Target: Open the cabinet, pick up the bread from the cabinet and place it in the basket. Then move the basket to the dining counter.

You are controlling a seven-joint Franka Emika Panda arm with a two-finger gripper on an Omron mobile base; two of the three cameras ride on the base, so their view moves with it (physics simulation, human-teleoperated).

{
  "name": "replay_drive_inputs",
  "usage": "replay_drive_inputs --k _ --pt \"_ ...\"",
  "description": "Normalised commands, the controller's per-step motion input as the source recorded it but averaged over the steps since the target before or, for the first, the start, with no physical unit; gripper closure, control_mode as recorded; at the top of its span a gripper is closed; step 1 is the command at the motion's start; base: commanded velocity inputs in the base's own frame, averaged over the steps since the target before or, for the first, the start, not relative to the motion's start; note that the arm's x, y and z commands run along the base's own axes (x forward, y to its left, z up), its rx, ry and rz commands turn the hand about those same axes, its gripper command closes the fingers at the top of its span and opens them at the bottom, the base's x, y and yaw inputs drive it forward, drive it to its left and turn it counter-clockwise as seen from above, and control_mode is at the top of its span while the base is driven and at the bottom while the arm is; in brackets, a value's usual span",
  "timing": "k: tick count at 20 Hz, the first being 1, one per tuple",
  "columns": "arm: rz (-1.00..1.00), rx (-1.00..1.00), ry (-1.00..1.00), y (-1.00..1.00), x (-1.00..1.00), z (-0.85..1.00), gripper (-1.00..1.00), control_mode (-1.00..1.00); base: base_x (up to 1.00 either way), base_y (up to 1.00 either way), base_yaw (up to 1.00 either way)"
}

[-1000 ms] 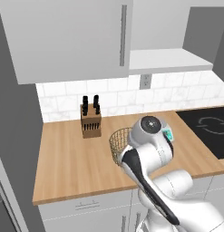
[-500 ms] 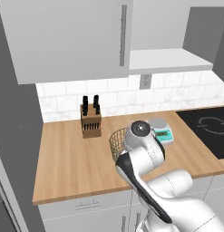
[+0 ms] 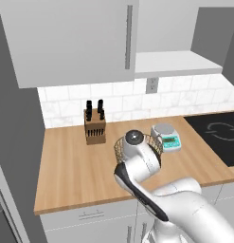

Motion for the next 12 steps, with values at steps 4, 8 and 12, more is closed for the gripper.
replay_drive_inputs --k 4,8,12 --pt "0.00 -0.05 0.04 -0.04 0.18 -0.45 -1.00 -1.00 0.00 0.00 0.00" --pt "0.00 -0.05 0.04 -0.11 0.26 -0.40 -1.00 -1.00 0.00 0.00 0.00" --pt "0.00 -0.02 0.07 -0.23 0.21 -0.32 -1.00 -1.00 0.00 0.00 0.00"
